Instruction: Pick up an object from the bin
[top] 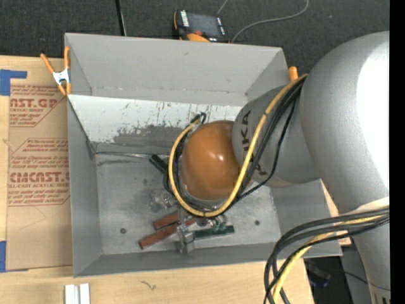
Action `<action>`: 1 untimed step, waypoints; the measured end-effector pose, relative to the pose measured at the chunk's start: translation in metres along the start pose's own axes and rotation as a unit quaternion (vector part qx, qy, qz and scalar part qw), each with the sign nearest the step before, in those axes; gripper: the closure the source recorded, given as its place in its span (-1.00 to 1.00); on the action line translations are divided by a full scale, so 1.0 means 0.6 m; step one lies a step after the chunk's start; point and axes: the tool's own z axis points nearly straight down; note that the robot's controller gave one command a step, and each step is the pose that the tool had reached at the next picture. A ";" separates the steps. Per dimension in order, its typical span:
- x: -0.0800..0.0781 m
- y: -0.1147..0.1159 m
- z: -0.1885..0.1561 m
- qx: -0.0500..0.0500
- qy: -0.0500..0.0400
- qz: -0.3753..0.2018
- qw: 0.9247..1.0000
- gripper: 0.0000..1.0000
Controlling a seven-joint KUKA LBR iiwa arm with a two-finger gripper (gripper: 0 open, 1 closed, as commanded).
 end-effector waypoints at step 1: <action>0.001 0.001 -0.002 -0.001 0.002 0.001 1.000 1.00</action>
Offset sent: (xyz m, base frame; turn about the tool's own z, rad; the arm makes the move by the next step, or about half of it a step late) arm 0.0000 0.0000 0.0000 0.0000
